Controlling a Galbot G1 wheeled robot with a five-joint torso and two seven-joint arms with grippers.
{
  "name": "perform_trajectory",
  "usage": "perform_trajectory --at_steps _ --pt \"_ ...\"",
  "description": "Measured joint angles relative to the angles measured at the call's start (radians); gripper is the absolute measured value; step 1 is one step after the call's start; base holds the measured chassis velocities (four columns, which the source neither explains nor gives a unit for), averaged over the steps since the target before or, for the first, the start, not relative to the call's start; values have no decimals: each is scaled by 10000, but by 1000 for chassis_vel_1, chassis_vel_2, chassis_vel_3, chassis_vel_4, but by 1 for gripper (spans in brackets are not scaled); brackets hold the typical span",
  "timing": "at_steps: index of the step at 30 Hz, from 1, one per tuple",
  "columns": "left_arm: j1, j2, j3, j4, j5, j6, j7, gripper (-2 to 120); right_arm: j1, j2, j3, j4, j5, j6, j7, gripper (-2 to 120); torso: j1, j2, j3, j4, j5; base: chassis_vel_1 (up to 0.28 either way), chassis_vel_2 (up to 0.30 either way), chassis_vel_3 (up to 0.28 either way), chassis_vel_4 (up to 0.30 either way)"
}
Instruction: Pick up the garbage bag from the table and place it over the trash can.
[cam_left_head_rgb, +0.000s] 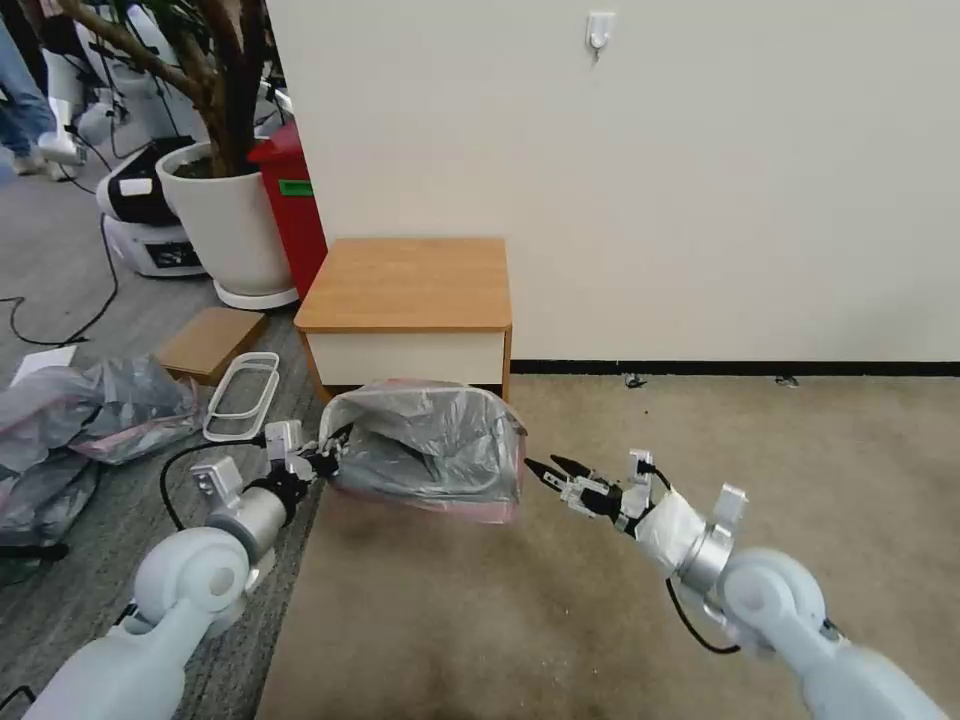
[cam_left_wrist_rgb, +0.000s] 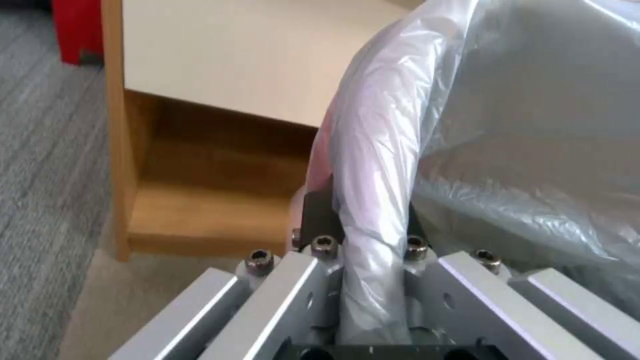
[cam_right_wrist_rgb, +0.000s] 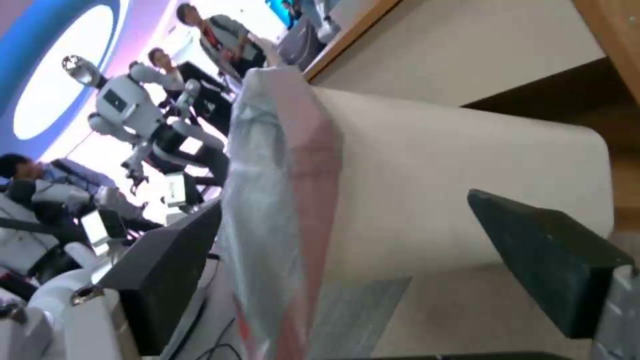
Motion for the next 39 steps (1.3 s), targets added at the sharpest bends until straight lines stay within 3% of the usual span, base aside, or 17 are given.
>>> perform_trajectory --at_steps 9,26,39 --pt "74 75 -13 -38 121 -165 119 2 741 87 -634 -345 138 -125 1 82 1 0 0 1 0 0 0 0 0" --pt "-95 52 246 120 269 -304 51 1 877 84 -612 -510 226 -80 -250 21 0 0 0 0 2 0 0 0 0" --pt "-42 14 293 29 317 -418 27 1 840 219 -628 -558 -106 -3 -406 19 0 0 0 0 0 0 0 0 0"
